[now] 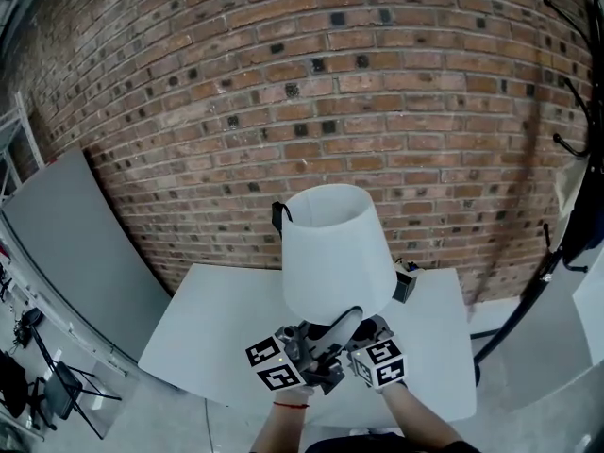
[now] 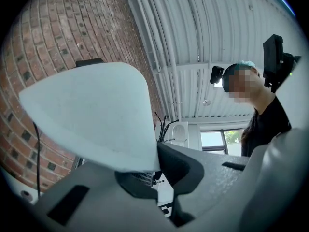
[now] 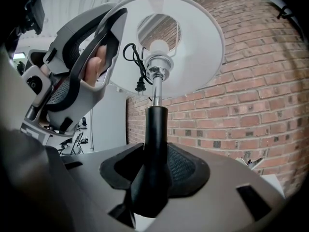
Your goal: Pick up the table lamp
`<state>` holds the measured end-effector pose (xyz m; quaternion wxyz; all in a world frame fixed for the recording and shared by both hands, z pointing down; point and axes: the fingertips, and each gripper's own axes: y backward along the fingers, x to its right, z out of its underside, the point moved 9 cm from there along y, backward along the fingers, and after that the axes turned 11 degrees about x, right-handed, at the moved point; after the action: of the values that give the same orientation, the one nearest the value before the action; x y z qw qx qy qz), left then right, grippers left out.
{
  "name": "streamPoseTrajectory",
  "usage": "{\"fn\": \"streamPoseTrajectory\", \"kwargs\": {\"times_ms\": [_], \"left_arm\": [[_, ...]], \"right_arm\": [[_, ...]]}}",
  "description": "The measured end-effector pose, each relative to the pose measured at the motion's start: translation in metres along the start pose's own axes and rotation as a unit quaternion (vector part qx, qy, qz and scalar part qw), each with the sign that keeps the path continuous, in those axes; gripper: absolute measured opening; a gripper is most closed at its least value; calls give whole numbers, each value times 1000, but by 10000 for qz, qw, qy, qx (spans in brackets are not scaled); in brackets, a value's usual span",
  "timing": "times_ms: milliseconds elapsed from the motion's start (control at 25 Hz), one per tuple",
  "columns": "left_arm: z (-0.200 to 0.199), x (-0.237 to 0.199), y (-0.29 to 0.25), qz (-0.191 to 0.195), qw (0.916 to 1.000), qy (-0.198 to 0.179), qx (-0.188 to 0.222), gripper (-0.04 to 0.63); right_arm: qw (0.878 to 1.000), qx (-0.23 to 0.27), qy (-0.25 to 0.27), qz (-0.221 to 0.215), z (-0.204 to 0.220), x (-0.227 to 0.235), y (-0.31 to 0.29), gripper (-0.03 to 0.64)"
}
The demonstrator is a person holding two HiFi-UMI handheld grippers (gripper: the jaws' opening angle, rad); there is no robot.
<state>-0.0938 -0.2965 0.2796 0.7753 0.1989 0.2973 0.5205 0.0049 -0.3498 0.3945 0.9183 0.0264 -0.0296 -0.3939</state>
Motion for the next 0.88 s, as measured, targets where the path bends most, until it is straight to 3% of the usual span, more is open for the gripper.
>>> {"fn": "streamPoseTrajectory", "kwargs": {"times_ms": [880], "left_arm": [[-46,42,-37,368,9983,-462,-11,11]], "right_arm": [[9973,708,204,-58,-66,-10,9,153]]}}
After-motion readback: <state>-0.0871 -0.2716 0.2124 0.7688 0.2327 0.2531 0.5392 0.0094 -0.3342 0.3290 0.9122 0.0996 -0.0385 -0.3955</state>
